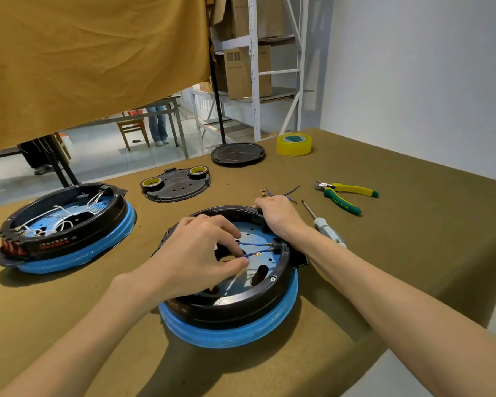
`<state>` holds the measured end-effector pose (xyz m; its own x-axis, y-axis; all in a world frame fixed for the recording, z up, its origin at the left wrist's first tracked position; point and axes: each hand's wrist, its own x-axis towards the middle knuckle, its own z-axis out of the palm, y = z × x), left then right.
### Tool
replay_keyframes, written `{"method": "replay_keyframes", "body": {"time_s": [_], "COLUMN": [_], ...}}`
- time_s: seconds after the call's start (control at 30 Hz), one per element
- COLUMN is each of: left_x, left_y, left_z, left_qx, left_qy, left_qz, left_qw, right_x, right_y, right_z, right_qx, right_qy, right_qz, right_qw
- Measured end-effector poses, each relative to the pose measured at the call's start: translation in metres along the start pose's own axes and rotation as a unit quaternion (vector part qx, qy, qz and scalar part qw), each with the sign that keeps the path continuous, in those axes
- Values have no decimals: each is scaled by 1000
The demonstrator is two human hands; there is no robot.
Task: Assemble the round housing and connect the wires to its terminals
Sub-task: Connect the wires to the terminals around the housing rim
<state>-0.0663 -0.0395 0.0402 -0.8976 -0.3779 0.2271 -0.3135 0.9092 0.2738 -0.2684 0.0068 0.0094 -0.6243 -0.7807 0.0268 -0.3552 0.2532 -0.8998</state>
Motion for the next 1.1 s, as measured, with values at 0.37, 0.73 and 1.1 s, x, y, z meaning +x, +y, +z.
{"method": "replay_keyframes", "body": {"time_s": [0.37, 0.73, 1.1], "left_x": [-8, -18, -17], "left_y": [-1, -6, -7], "left_z": [2, 3, 7], "left_qx": [-23, 1, 6], "left_qy": [21, 81, 38], "left_qz": [7, -53, -96], "left_qw": [999, 995, 995], "right_x": [-6, -6, -8], "right_y": [-1, -1, -2], "right_z": [-2, -4, -4], "right_qx": [5, 3, 4], "right_qy": [-4, -11, -10], "right_qz": [-17, -13, -20], "right_qw": [1000, 1000, 1000]}}
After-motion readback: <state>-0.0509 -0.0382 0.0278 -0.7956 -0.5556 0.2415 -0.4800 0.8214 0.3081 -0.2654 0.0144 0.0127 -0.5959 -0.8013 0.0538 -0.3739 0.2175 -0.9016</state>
